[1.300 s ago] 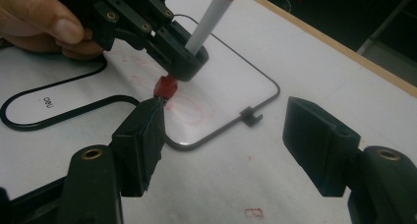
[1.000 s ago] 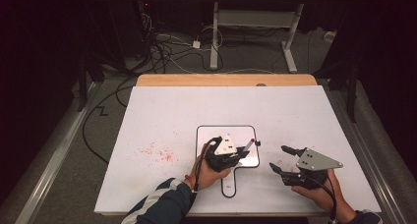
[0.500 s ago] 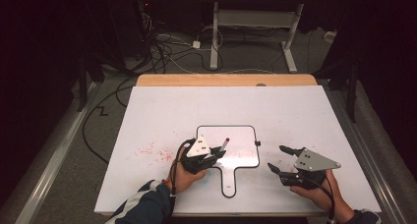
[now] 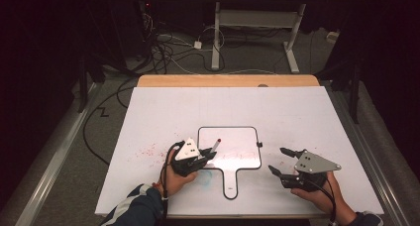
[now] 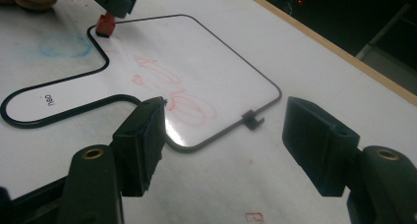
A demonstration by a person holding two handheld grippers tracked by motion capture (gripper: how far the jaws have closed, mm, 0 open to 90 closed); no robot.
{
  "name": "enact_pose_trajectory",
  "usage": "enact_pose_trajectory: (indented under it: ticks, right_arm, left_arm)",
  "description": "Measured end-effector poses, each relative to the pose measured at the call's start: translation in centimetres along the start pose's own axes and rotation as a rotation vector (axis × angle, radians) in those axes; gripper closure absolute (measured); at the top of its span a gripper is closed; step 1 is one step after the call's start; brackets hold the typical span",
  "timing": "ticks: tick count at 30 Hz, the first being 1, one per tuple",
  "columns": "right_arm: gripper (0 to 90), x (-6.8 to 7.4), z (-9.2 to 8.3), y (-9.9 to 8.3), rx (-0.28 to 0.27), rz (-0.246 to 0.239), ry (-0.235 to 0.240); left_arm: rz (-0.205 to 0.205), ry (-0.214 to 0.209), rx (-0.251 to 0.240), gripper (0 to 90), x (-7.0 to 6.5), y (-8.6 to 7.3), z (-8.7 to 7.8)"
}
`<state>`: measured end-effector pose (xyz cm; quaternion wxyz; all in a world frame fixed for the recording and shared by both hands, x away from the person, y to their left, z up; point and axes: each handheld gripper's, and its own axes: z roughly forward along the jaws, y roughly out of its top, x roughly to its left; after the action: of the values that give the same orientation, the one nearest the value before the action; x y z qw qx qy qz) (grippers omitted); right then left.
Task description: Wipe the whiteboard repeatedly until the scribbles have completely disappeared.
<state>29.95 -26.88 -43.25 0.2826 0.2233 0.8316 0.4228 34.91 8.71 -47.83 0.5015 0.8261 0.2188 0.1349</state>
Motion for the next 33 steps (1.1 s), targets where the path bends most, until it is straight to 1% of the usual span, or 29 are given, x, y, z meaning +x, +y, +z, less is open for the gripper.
enact_pose_trajectory:
  ticks: [3,4,5,6,7,8,10,11,13,16,17,20,23,24,26,27,28,29,30,31,33]
  right_arm:
    - [34.0,0.1,0.1,0.0,0.006,-0.003,0.003]
    - [34.0,0.1,0.1,0.0,0.006,-0.003,0.003]
    - [34.0,0.1,0.1,0.0,0.006,-0.006,0.004]
    - [34.0,0.1,0.1,0.0,0.006,-0.006,0.004]
    - [34.0,0.1,0.1,-0.1,0.006,-0.005,0.003]
    - [34.0,0.0,0.0,-0.1,0.006,-0.003,0.002]
    - [34.0,-0.1,-0.1,-0.1,0.003,-0.001,-0.001]
    - [34.0,-0.1,-0.1,-0.1,0.002,0.004,-0.005]
    - [34.1,-0.1,-0.2,-0.2,0.0,0.0,-0.007]
    - [34.0,-0.2,-0.3,-0.2,-0.001,0.002,-0.009]
    - [34.1,-0.2,-0.3,-0.2,0.001,0.002,-0.011]
    - [34.1,-0.2,-0.3,-0.3,0.004,0.004,-0.011]
    - [34.0,-0.2,-0.2,-0.3,0.005,0.012,-0.003]
    - [34.1,-0.1,-0.1,-0.2,0.003,0.011,-0.001]
    - [34.2,-0.1,-0.1,-0.2,0.0,0.017,0.004]
    - [34.5,-0.1,0.0,-0.1,-0.002,0.042,0.016]
    - [34.8,-0.1,0.1,0.0,-0.007,0.052,0.02]
    - [34.8,-0.1,0.2,0.1,-0.009,0.067,0.026]
    - [35.4,-0.1,0.2,0.1,-0.009,0.067,0.026]
    - [36.4,0.0,0.6,0.5,-0.013,0.081,0.037]
    - [36.9,0.2,0.8,0.7,-0.016,0.085,0.047]
  left_arm:
    - [0.026,-0.036,-0.001,79.0,-1.1,0.7,1.4]
    - [0.026,-0.036,-0.001,79.0,-1.1,0.7,1.4]
    - [0.048,-0.071,-0.01,79.0,-1.6,1.2,2.2]
    - [0.048,-0.071,-0.01,79.0,-1.6,1.2,2.2]
    - [0.038,-0.072,-0.001,79.0,-1.9,1.5,2.6]
    - [0.049,-0.091,-0.015,79.0,-2.0,1.7,3.0]
    - [0.041,-0.101,-0.019,79.0,-2.1,2.0,3.4]
    - [0.039,-0.092,-0.006,79.0,-2.3,2.1,3.5]
    - [0.052,-0.093,-0.007,79.0,-2.5,2.2,3.8]
    - [0.059,-0.093,-0.006,79.0,-2.5,2.3,3.9]
    - [0.058,-0.09,0.0,79.0,-2.4,2.3,3.8]
    - [0.053,-0.085,-0.004,78.9,-2.2,2.3,3.6]
    - [0.058,-0.079,0.004,78.9,-2.1,2.3,3.4]
    - [0.064,-0.069,0.013,78.9,-2.0,2.2,3.2]
    - [0.065,-0.064,0.009,78.9,-2.0,2.2,3.0]
    - [0.066,-0.069,-0.001,78.9,-1.8,2.2,2.9]
    - [0.063,-0.045,0.003,78.9,-1.7,2.2,2.8]
    - [0.063,-0.045,0.003,78.9,-1.7,2.2,2.8]
    - [0.061,-0.043,-0.004,78.9,-1.7,2.3,2.8]
    - [0.064,-0.043,-0.007,78.9,-1.8,2.4,2.9]
    - [0.074,-0.042,-0.007,78.9,-2.1,2.7,3.2]
